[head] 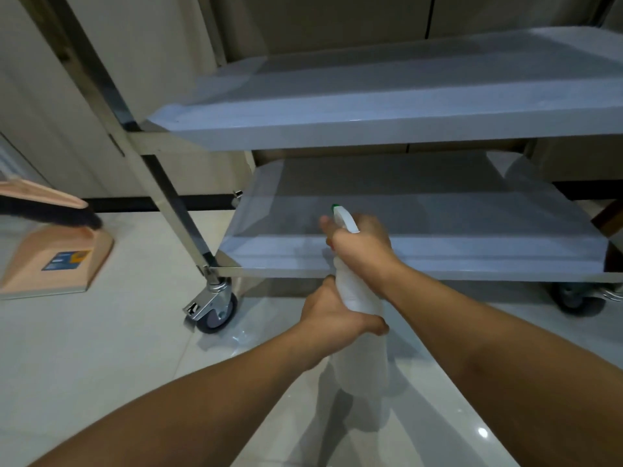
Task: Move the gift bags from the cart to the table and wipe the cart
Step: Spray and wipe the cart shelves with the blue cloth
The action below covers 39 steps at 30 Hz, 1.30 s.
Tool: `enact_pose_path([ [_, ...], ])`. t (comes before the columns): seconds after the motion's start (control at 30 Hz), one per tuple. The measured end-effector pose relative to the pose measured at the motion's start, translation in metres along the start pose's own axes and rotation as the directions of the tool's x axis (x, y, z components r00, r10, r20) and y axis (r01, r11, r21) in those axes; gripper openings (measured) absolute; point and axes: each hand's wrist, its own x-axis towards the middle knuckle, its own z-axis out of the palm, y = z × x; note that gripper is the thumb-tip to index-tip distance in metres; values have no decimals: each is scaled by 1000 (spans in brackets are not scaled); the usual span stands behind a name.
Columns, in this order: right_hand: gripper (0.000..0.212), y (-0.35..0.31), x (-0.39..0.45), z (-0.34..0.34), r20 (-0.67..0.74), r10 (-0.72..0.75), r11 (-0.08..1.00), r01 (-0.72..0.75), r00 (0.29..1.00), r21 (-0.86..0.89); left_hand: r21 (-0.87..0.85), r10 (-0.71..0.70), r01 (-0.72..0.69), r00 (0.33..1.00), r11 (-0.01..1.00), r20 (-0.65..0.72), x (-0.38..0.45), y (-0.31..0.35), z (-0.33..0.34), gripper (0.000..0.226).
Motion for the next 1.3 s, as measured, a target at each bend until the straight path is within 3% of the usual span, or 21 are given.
enact_pose_path([
  [0.1,34,-9,-3,16,67,-28,999,30,997,-16,-19,-11,10,999,1000,-41,-3,-10,-14,84],
  [0.2,38,-12,-4,29,27,-42,996,44,999,-74,-36,-10,9,999,999,-42,-8,-18,-22,88],
  [0.33,30,-13,-2,51,83,-24,999,27,996,-36,-42,-43,40,997,998,-70,-10,-32,-32,94],
  [0.43,32,-16,-3,60,135,-66,996,74,989,-57,-47,-75,70,992,996,-106,-13,-40,-38,92],
  [0.53,40,-8,-7,63,101,-73,991,84,992,-104,-53,-104,100,991,994,-82,-21,-42,-32,89],
  [0.73,32,-2,-45,41,95,-60,997,65,994,-48,102,-175,178,984,979,-30,-58,-23,-32,88],
  [1.0,34,-91,-131,-43,60,109,993,-111,992,44,196,-280,246,945,949,170,-153,96,-72,77],
  [1.13,19,-155,-175,-95,68,161,984,-165,985,63,321,-218,122,934,939,283,-197,175,-110,62],
  [1.3,26,-231,-224,-177,46,237,962,-241,970,129,490,-118,-72,931,869,346,-242,278,-159,59],
])
